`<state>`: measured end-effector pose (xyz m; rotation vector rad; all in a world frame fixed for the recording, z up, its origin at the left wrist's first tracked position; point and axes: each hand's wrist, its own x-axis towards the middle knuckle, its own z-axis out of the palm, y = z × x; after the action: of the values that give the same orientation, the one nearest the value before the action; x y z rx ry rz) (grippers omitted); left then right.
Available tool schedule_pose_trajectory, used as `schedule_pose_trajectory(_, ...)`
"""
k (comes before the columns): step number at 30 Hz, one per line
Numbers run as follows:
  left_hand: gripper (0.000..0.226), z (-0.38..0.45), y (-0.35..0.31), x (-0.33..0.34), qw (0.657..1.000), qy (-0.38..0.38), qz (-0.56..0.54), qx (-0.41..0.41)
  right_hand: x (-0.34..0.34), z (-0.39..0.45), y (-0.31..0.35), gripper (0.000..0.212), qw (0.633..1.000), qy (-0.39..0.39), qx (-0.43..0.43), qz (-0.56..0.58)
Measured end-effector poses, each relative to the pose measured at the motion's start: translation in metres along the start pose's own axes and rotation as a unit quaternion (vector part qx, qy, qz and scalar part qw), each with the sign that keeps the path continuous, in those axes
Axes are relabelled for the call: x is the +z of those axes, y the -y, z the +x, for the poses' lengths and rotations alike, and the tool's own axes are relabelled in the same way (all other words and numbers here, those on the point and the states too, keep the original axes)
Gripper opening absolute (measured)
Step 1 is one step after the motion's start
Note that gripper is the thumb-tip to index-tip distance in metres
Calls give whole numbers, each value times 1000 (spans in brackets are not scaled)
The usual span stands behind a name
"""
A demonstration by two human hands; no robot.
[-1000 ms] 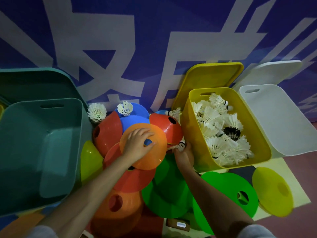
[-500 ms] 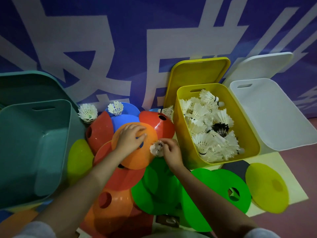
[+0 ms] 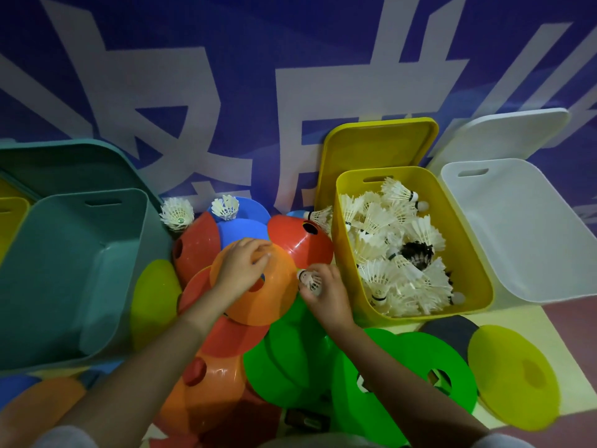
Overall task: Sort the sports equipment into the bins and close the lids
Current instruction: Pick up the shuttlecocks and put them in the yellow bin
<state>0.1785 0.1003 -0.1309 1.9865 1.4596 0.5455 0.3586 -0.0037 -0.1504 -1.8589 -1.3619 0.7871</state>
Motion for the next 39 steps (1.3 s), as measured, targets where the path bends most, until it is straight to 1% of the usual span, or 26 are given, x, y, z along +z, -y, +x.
schedule_pose_trajectory(3, 27, 18, -9, -2, 1000, 0, -4, -2, -35, 3, 33, 28, 994, 1, -108, -1)
schedule_pose_trajectory(4, 28, 26, -13, -1, 1000, 3, -2, 0, -47, 8, 42, 28, 992, -6, -129, 8)
schedule_pose_trajectory(6, 32, 43, -27, 4, 1000, 12, 12, 12, -74, 21, 55, 27, 989, -45, -138, 42)
schedule_pose_trajectory(9, 38, 67, -50, 21, 998, 40, 52, 27, -112, 48, 54, 29, 985, -122, -104, 61)
schedule_pose_trajectory(13, 47, 97, -72, 49, 989, 92, 109, 32, -148, 73, 25, 40, 986, -163, -8, 23)
schedule_pose_trajectory(15, 52, 110, -77, 60, 984, 117, 133, 27, -159, 77, 12, 44, 986, -165, 23, 2)
schedule_pose_trajectory(17, 55, 123, -74, 71, 977, 148, 148, 26, -166, 78, -1, 46, 986, -162, 36, -13)
schedule_pose_trajectory(19, 54, 136, -65, 81, 971, 181, 153, 30, -172, 79, -13, 48, 987, -154, 49, -14)
schedule_pose_trajectory(22, 61, 150, -52, 97, 961, 216, 164, 51, -180, 87, -27, 50, 987, -147, 62, -8)
schedule_pose_trajectory(25, 68, 156, -52, 112, 952, 213, 200, 93, -187, 97, -36, 51, 988, -140, 64, 10)
schedule_pose_trajectory(27, 70, 164, -51, 122, 943, 206, 245, 93, -189, 103, -41, 51, 989, -135, 61, 23)
schedule_pose_trajectory(29, 68, 172, -50, 127, 937, 204, 272, 82, -191, 108, -46, 51, 990, -127, 59, 31)
schedule_pose_trajectory(31, 62, 177, -47, 129, 935, 207, 277, 76, -191, 115, -50, 49, 990, -127, 55, 31)
schedule_pose_trajectory(34, 51, 177, -43, 128, 951, 183, 236, 81, -190, 121, -54, 46, 989, -132, 51, 38)
schedule_pose_trajectory(36, 40, 175, -38, 125, 963, 168, 195, 82, -188, 122, -56, 46, 989, -131, 48, 43)
schedule_pose_trajectory(39, 30, 170, -30, 121, 967, 157, 166, 109, -186, 121, -56, 53, 990, -126, 39, 55)
